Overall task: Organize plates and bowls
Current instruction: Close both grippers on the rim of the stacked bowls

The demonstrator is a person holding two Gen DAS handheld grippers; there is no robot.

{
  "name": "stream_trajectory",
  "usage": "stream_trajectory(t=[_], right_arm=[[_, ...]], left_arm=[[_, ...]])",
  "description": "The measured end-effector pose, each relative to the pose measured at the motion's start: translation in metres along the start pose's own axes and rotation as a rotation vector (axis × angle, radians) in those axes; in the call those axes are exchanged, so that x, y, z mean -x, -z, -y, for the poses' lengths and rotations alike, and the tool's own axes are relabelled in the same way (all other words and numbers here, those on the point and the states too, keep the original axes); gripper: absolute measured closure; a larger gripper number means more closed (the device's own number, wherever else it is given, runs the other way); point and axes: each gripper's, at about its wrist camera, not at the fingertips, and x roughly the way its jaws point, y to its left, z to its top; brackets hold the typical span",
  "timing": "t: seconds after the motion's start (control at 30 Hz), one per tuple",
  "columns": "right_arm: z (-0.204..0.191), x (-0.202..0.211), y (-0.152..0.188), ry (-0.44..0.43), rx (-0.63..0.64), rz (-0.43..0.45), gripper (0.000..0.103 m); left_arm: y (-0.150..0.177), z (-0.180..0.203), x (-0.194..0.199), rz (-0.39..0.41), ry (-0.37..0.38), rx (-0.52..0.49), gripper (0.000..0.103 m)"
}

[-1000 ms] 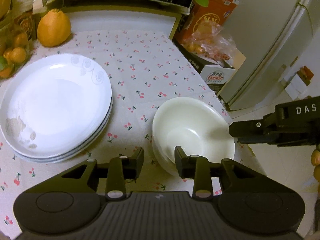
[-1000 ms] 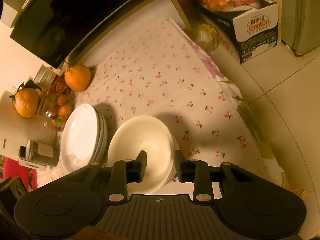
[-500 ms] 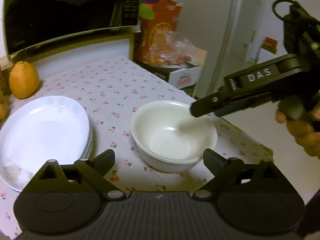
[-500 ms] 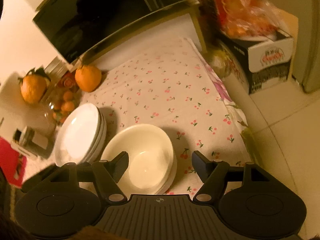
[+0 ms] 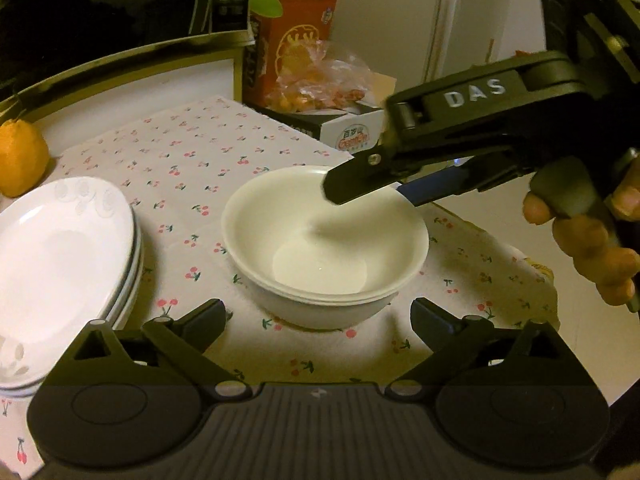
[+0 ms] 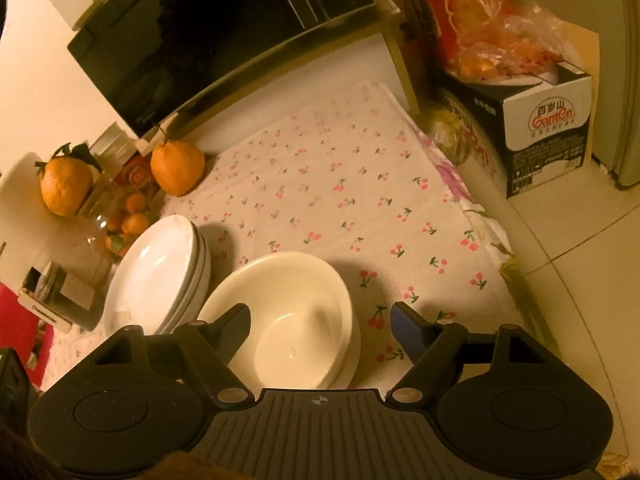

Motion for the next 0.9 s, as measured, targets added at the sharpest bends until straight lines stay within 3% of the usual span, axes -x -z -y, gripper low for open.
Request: stream_trajectory(t=[0.53,0.73,0.9], right_arm=[[0.0,-0.016,0.0,0.013,-0.024,-0.052,0.027],[-0.001,-0.016,-0.001,-0.011,-0.035,-0.053,0.044],[-0.003,-0.016,-0.001,0.024,0.003,-0.04,0.06]], left_arm=[[-0.001,0.004,-0.006,-0.008,-0.01,-0.05,0.018],[-0.003,0.005,-0.008,-0.01,-0.01,-0.066,0.02],[-0.004,0.004,-0.009,-0.012,-0.012,-0.068,0.022]])
